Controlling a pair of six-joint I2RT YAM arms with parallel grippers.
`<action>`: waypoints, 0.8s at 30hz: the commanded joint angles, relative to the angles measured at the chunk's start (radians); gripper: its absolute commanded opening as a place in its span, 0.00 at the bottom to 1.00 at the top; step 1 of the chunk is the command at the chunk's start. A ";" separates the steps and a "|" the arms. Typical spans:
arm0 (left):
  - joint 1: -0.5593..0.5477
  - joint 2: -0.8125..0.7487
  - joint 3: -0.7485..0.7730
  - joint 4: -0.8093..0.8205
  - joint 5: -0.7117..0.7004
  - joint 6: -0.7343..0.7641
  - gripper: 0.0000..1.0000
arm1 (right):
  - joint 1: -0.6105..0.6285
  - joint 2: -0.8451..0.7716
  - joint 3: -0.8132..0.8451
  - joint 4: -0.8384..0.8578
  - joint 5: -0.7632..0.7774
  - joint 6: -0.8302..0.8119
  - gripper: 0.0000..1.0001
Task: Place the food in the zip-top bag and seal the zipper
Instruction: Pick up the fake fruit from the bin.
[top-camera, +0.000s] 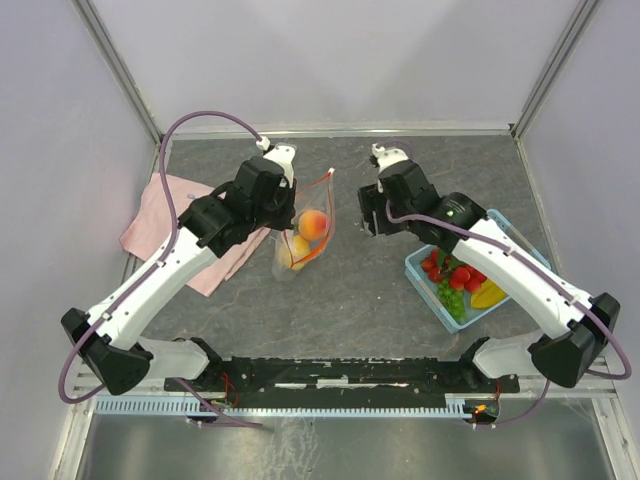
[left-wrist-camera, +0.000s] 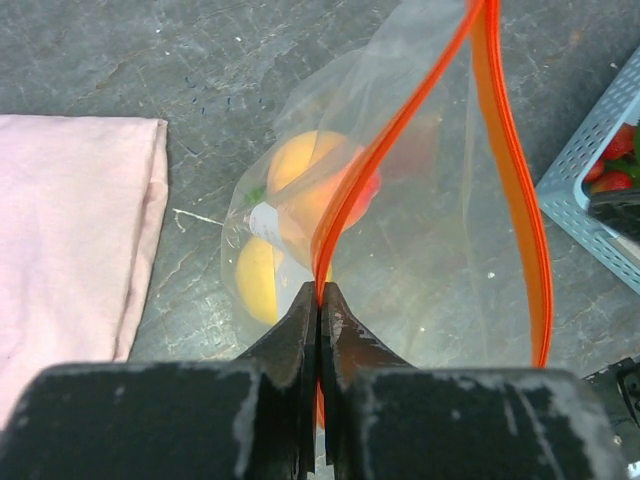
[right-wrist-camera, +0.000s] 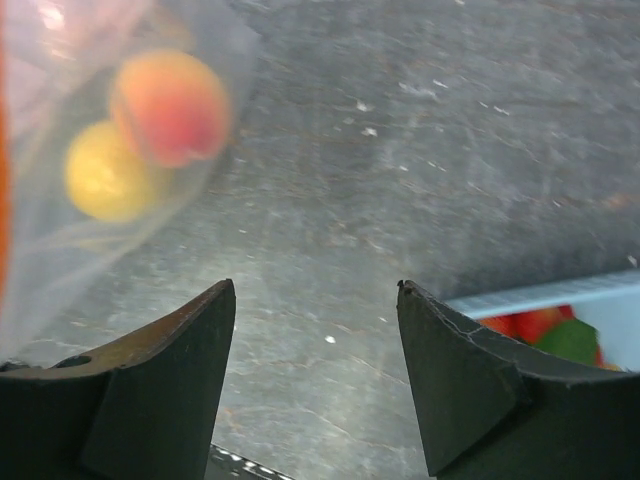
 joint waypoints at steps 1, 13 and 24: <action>0.000 0.000 -0.008 0.040 -0.054 0.036 0.03 | -0.050 -0.088 -0.077 -0.065 0.108 -0.013 0.75; -0.001 -0.022 -0.073 0.087 -0.048 0.054 0.03 | -0.267 -0.271 -0.346 -0.243 0.103 0.148 0.81; 0.003 -0.040 -0.115 0.106 -0.028 0.064 0.03 | -0.351 -0.425 -0.473 -0.303 0.301 0.351 0.89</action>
